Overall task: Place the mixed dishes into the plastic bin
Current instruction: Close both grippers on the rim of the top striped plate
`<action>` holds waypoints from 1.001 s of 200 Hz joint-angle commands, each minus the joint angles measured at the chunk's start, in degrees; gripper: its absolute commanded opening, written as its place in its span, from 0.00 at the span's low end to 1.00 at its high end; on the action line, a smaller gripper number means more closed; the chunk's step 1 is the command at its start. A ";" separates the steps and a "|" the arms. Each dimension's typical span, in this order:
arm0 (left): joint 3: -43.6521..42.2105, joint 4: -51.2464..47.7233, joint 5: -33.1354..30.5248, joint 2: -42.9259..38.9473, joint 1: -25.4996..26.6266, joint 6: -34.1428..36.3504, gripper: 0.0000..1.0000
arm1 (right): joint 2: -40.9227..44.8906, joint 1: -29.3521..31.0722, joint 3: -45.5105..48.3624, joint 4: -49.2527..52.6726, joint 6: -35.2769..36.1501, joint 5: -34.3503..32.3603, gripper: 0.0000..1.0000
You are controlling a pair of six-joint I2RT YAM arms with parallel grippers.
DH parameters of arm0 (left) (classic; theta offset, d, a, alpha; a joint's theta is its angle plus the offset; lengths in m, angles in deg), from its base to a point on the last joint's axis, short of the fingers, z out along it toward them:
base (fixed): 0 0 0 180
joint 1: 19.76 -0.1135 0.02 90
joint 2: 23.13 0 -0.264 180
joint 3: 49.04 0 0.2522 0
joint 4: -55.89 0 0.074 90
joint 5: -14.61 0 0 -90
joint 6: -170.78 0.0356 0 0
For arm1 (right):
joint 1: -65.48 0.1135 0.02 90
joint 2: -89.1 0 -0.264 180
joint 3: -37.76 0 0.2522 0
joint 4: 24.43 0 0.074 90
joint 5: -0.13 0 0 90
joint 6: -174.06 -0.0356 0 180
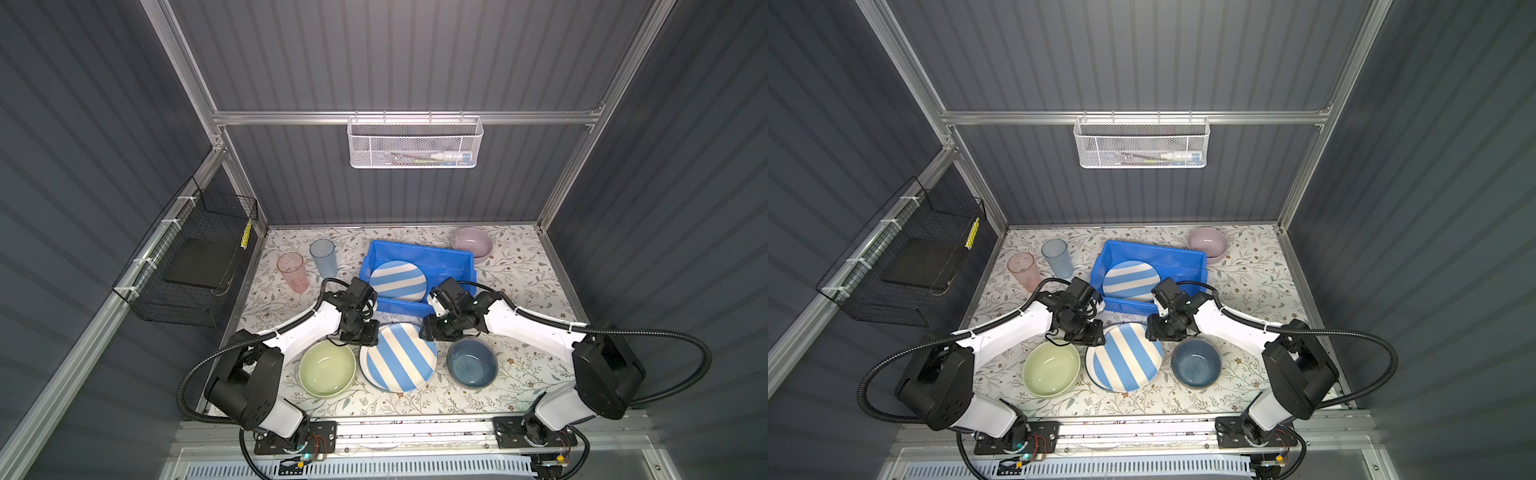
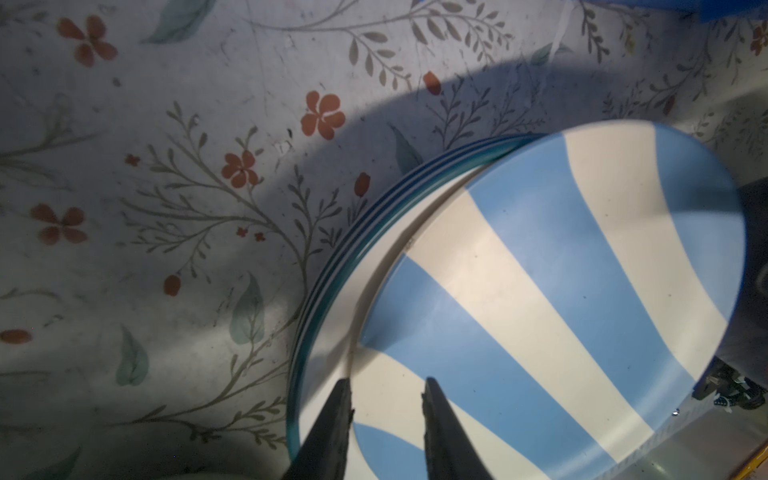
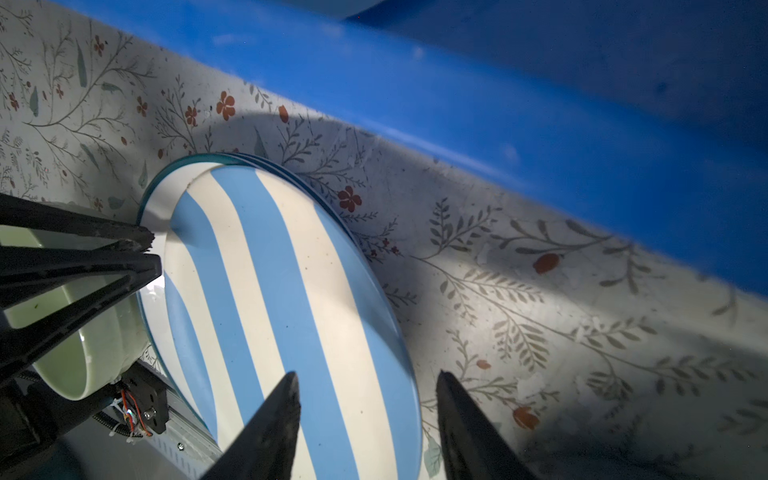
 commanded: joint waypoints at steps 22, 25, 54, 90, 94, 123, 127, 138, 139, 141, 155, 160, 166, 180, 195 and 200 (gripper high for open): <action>-0.63 0.30 -1.40 2.11 0.48 -0.20 0.29 | -0.87 0.19 0.83 -0.66 1.14 2.32 0.51; -0.69 0.31 -1.45 2.26 0.59 -0.20 0.29 | -0.96 0.15 0.83 -0.71 1.14 2.41 0.51; -0.81 0.57 -2.01 3.20 0.76 -0.31 0.28 | -1.60 0.17 1.14 -0.67 1.18 2.70 0.50; -0.77 0.84 -2.04 3.63 1.02 -0.42 0.28 | -2.32 0.06 1.34 -0.46 1.58 3.03 0.50; -0.76 0.84 -2.01 3.71 1.02 -0.45 0.28 | -2.32 0.05 1.36 -0.24 1.58 2.97 0.50; -0.61 0.93 -2.02 4.15 1.11 -0.46 0.27 | -1.84 -0.01 1.40 -0.16 1.72 3.73 0.48; -0.65 1.00 -1.99 4.12 1.15 -0.46 0.27 | -1.66 0.01 1.44 -0.33 1.69 4.05 0.48; -0.65 1.18 -1.88 4.40 1.20 -0.46 0.27 | -1.17 -0.18 1.77 -1.24 1.67 4.83 0.47; -0.60 1.19 -1.88 4.41 1.20 -0.46 0.27 | -1.17 -0.15 1.83 -1.34 1.62 4.82 0.47; -0.57 1.21 -1.83 4.49 1.20 -0.48 0.27 | -1.00 -0.19 1.92 -1.64 1.55 6.57 0.47; -0.63 1.53 -1.66 4.77 1.33 -0.53 0.27 | -0.28 -0.67 2.86 -3.51 0.87 8.89 0.45; -0.62 1.63 -1.55 4.84 1.37 -0.55 0.27 | -0.14 -0.89 3.23 -4.12 0.65 9.61 0.45; -0.65 1.72 -1.55 5.02 1.44 -0.63 0.27 | 0.03 -1.29 3.68 -4.94 0.33 10.50 0.44; -0.62 1.89 -1.55 5.23 1.53 -0.64 0.27 | 0.60 -2.19 4.96 -6.21 -0.48 12.25 0.42; -0.61 1.98 -1.60 5.22 1.55 -0.77 0.27 | 1.25 -3.21 6.05 -9.10 -1.14 14.08 0.39; -0.63 2.11 -1.53 5.22 1.58 -0.79 0.27 | 1.59 -3.55 6.38 -9.69 -1.27 14.65 0.38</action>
